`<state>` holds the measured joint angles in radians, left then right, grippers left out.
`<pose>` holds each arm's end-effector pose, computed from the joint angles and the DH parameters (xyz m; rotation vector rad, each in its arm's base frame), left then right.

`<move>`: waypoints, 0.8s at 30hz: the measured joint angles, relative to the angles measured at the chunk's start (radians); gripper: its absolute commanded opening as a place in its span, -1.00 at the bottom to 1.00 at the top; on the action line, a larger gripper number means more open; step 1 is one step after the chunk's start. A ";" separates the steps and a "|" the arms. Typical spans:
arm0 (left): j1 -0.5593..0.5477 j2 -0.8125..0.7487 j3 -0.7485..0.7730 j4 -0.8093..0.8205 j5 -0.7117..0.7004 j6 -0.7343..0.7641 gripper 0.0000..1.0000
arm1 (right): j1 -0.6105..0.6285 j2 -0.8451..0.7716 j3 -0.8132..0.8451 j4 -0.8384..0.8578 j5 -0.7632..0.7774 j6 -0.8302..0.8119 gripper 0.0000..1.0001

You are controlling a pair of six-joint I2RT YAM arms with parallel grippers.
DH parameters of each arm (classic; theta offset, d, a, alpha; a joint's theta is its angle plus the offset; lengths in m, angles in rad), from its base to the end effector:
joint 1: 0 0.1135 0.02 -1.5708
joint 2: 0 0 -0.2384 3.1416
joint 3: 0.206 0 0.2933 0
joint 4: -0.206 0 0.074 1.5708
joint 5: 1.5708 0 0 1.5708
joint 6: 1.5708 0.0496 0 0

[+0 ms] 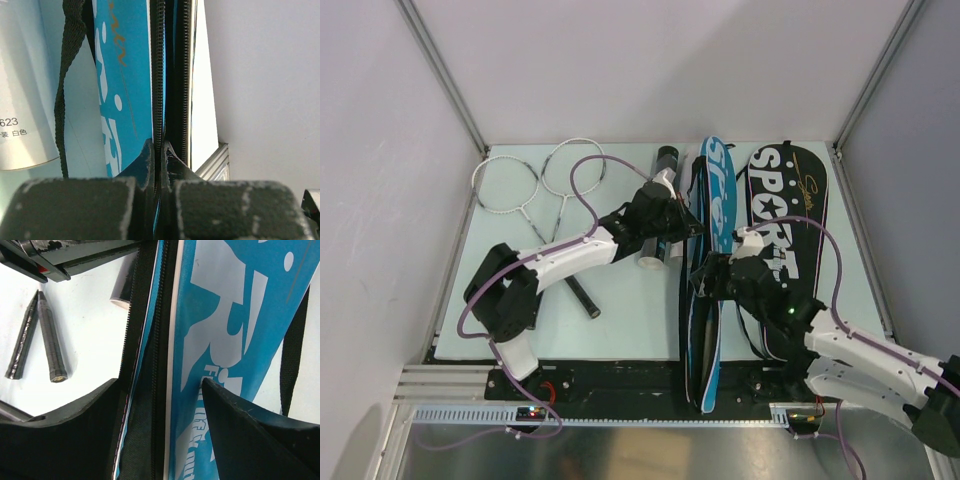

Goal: Pack up the badminton gear
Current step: Adjust the racket bag at the center of the board.

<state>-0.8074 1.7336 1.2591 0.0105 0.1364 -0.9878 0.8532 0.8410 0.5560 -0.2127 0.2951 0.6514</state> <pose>0.3073 -0.3309 0.2158 -0.1092 2.2733 -1.1952 0.1819 0.1865 0.2101 -0.0268 2.1048 0.6246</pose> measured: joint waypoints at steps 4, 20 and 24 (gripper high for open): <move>-0.002 0.000 0.000 -0.003 -0.012 -0.006 -1.00 | 0.043 0.062 0.029 -0.007 0.078 -0.001 0.46; -0.006 0.000 0.000 -0.014 -0.066 -0.006 -1.00 | 0.112 0.106 0.080 -0.015 0.212 -0.005 0.60; -0.007 0.000 0.000 -0.014 -0.066 -0.007 -1.00 | 0.113 0.121 0.090 -0.022 0.244 -0.010 0.52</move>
<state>-0.8143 1.7336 1.2591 -0.0036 0.0700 -0.9947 0.9661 0.9619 0.6460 -0.2344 0.5388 0.6418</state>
